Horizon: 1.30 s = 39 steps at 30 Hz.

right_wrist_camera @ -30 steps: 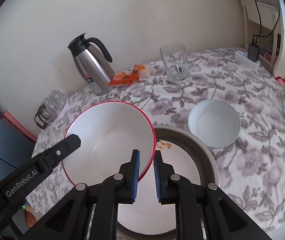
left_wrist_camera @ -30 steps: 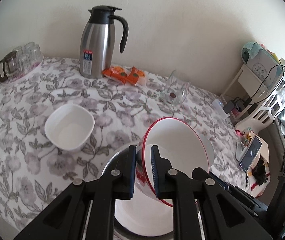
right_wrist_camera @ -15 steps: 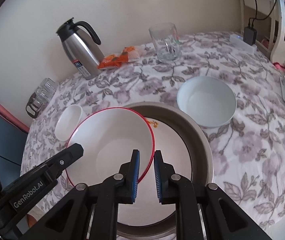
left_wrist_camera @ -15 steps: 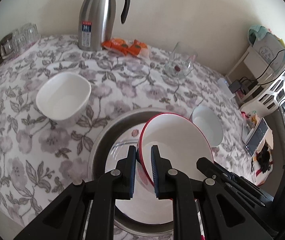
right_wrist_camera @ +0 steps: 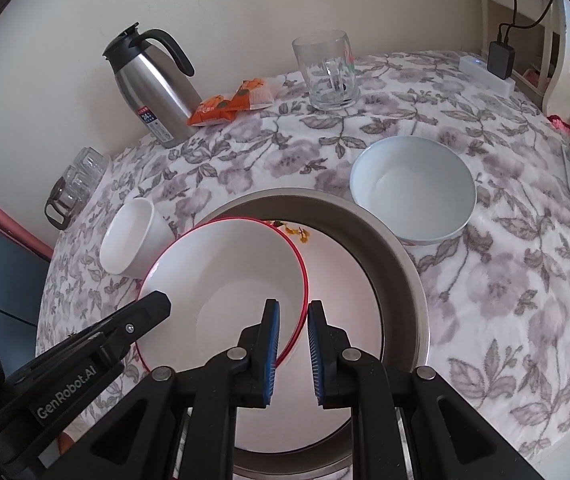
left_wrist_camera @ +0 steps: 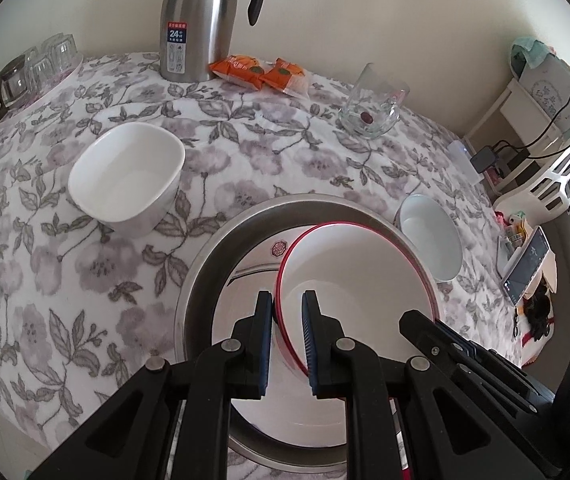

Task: Organize plates and bowls
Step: 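Lower the red-rimmed bowl onto the plate in the basin and open both tools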

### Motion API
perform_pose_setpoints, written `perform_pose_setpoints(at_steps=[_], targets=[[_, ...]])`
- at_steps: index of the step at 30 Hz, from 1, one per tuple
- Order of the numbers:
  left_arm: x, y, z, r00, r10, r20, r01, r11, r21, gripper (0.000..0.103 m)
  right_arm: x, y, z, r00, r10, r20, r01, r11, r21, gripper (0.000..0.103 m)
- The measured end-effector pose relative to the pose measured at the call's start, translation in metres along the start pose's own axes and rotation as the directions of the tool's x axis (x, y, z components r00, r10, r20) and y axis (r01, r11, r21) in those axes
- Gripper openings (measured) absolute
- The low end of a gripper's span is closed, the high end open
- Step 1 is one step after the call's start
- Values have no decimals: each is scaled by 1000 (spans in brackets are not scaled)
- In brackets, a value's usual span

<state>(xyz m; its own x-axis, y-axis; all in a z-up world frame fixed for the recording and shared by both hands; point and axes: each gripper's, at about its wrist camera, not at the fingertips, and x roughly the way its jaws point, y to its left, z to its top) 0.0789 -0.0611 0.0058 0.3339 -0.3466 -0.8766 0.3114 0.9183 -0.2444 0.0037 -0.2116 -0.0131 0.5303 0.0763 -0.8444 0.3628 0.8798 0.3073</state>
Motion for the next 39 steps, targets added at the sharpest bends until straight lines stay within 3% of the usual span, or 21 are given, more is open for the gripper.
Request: perform_pose_setpoints(at_steps=[39], targets=[[14, -3, -4, 999, 21, -28, -20, 1000, 16, 15, 4, -6, 1, 1000, 4, -2, -4, 1000, 14, 18]])
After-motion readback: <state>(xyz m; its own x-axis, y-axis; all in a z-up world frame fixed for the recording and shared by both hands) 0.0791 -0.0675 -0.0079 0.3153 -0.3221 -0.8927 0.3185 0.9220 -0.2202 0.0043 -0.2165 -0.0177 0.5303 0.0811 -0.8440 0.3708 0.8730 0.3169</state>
